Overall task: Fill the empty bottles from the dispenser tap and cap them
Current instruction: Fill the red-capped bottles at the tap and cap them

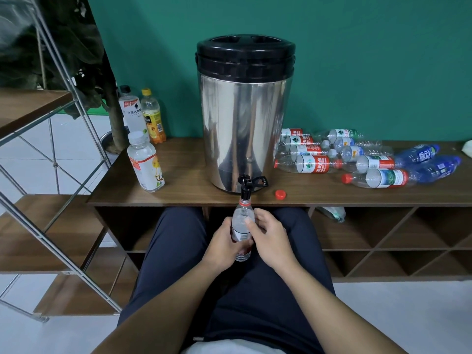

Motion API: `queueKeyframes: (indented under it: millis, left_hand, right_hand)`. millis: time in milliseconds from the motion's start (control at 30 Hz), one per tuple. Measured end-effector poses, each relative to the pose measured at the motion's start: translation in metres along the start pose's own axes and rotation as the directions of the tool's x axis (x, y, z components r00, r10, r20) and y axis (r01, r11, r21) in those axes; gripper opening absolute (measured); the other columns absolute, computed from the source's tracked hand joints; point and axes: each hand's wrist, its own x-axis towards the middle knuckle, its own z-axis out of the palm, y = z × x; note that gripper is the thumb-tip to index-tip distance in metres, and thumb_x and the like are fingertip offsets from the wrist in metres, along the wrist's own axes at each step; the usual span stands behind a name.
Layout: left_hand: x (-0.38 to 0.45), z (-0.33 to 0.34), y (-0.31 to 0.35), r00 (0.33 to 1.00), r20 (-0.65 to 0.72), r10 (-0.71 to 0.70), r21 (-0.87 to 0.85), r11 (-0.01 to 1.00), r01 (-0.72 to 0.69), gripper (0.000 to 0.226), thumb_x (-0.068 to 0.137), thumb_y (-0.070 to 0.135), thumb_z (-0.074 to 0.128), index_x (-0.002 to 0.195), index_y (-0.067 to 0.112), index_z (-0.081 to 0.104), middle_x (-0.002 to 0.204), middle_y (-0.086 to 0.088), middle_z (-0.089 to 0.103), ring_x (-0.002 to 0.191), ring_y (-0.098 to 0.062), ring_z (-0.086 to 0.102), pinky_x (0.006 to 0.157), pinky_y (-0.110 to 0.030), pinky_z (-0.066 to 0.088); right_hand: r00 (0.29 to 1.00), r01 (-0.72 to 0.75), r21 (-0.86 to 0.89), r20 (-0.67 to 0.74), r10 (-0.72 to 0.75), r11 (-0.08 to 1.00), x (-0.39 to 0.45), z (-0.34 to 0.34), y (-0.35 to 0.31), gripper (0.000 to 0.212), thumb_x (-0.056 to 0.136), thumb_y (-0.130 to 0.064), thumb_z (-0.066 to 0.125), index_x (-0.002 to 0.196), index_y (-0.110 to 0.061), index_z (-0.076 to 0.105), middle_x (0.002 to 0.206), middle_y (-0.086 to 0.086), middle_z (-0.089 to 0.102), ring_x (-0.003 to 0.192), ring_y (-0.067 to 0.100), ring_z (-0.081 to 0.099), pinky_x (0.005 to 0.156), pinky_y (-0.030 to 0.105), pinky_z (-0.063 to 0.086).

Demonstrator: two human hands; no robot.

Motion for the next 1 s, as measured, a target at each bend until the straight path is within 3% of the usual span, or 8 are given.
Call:
queueKeyframes:
  millis: [67, 167, 233, 333, 467, 567, 733, 1000]
  left_hand:
    - [0.002, 0.000, -0.003, 1.000, -0.006, 0.004, 0.019, 1.000, -0.004, 0.054, 0.085, 0.029, 0.097, 0.126, 0.034, 0.061, 0.111, 0.011, 0.078, 0.101, -0.002, 0.075, 0.091, -0.028, 0.061]
    - [0.004, 0.000, -0.004, 1.000, -0.008, 0.007, 0.025, 1.000, -0.007, 0.053, 0.085, 0.026, 0.096, 0.125, 0.033, 0.061, 0.113, 0.012, 0.078, 0.104, 0.001, 0.073, 0.095, -0.026, 0.059]
    - [0.004, 0.001, -0.004, 1.000, -0.009, 0.009, 0.020, 1.000, -0.009, 0.052, 0.086, 0.024, 0.096, 0.125, 0.033, 0.061, 0.114, 0.012, 0.078, 0.104, 0.002, 0.073, 0.094, -0.023, 0.057]
    - [0.004, 0.001, -0.004, 1.000, -0.003, 0.006, 0.018, 1.000, -0.006, 0.051, 0.086, 0.024, 0.096, 0.123, 0.033, 0.061, 0.112, 0.012, 0.077, 0.103, 0.001, 0.073, 0.092, -0.020, 0.056]
    - [0.005, 0.000, -0.006, 1.000, 0.004, 0.009, 0.027, 1.000, -0.009, 0.050, 0.086, 0.027, 0.096, 0.121, 0.033, 0.061, 0.111, 0.011, 0.077, 0.101, -0.001, 0.073, 0.093, -0.024, 0.059]
    - [0.004, 0.000, -0.005, 1.000, 0.002, 0.023, 0.041, 0.999, -0.023, 0.049, 0.086, 0.026, 0.095, 0.121, 0.032, 0.062, 0.110, 0.010, 0.075, 0.100, 0.000, 0.071, 0.089, -0.018, 0.055]
    - [0.003, -0.001, -0.004, 1.000, 0.000, 0.028, 0.049, 0.998, -0.028, 0.049, 0.087, 0.025, 0.095, 0.122, 0.030, 0.062, 0.110, 0.009, 0.075, 0.100, -0.001, 0.071, 0.088, -0.016, 0.055]
    - [0.005, -0.002, -0.005, 1.000, -0.013, 0.024, 0.051, 0.998, -0.023, 0.047, 0.086, 0.025, 0.095, 0.118, 0.032, 0.061, 0.107, 0.011, 0.075, 0.098, -0.001, 0.071, 0.086, -0.017, 0.055]
  right_hand:
    - [0.999, -0.007, -0.013, -0.041, 0.007, 1.000, 0.003, -0.004, -0.006, 0.046, 0.105, -0.042, 0.075, 0.146, -0.021, 0.069, 0.132, -0.014, 0.077, 0.123, -0.006, 0.070, 0.109, 0.022, 0.056]
    - [0.995, 0.012, 0.011, -0.100, -0.010, 1.000, 0.009, -0.013, -0.026, 0.045, 0.107, -0.043, 0.072, 0.146, -0.019, 0.069, 0.126, -0.015, 0.077, 0.116, -0.014, 0.068, 0.095, 0.004, 0.049]
    - [0.993, 0.031, 0.050, -0.116, -0.025, 0.998, 0.013, -0.017, -0.039, 0.040, 0.109, -0.046, 0.068, 0.141, -0.024, 0.071, 0.120, -0.016, 0.077, 0.114, -0.013, 0.069, 0.097, 0.009, 0.052]
    - [0.990, 0.071, 0.049, -0.129, -0.064, 0.996, 0.019, -0.022, -0.053, 0.027, 0.110, -0.054, 0.063, 0.118, -0.031, 0.075, 0.105, -0.009, 0.080, 0.102, 0.003, 0.075, 0.099, 0.030, 0.059]
    - [0.994, 0.063, 0.084, -0.093, -0.055, 0.994, 0.026, -0.026, -0.075, 0.035, 0.114, -0.050, 0.057, 0.104, -0.019, 0.073, 0.080, -0.004, 0.072, 0.071, 0.008, 0.062, 0.073, 0.021, 0.053]
    - [0.998, -0.023, 0.201, -0.045, 0.033, 0.979, 0.037, -0.022, -0.082, 0.037, 0.116, -0.040, 0.056, 0.114, -0.007, 0.072, 0.069, 0.002, 0.057, 0.060, 0.014, 0.046, 0.064, 0.033, 0.045]
    - [0.985, -0.169, 0.376, 0.033, 0.169, 0.911, 0.050, -0.016, -0.092, 0.025, 0.115, -0.025, 0.059, 0.113, -0.002, 0.070, 0.065, -0.003, 0.037, 0.055, 0.012, 0.030, 0.052, 0.028, 0.029]
    - [0.979, -0.200, 0.335, 0.101, 0.176, 0.921, 0.060, -0.016, -0.104, 0.015, 0.114, -0.013, 0.054, 0.099, -0.011, 0.056, 0.061, -0.004, 0.028, 0.051, 0.012, 0.022, 0.047, 0.026, 0.022]
